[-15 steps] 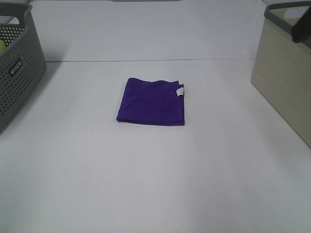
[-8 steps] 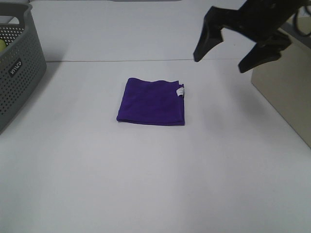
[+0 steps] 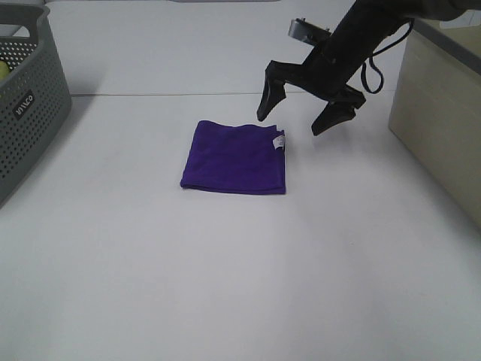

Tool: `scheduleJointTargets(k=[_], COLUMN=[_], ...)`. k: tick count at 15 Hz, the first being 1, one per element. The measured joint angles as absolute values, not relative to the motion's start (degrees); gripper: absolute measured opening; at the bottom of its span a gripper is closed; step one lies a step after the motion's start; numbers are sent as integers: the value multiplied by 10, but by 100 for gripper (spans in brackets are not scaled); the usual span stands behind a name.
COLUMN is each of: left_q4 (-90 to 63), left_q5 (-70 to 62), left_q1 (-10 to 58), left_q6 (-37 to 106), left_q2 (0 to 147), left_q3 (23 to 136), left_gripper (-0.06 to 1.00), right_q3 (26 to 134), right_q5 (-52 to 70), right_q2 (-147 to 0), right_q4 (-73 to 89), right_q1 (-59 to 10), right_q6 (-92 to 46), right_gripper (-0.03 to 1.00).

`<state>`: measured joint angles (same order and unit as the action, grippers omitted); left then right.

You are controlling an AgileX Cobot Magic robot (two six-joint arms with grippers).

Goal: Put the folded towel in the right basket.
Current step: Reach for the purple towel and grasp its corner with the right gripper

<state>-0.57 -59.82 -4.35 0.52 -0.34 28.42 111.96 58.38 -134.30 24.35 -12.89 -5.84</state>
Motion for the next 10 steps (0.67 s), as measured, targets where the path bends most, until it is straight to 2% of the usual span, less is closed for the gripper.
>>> scheduleJointTargets(k=[10], left_q4=[-6], left_q5=[-598], left_q1=[-44], left_q6=[5], left_q2=[-3], left_q3=[284], left_gripper=[99], right_q3=[1128], right_q5=[560], right_q2=[-1408], right_q4=[245], right_q1=[-129], right_q6=[-57], right_gripper=[97])
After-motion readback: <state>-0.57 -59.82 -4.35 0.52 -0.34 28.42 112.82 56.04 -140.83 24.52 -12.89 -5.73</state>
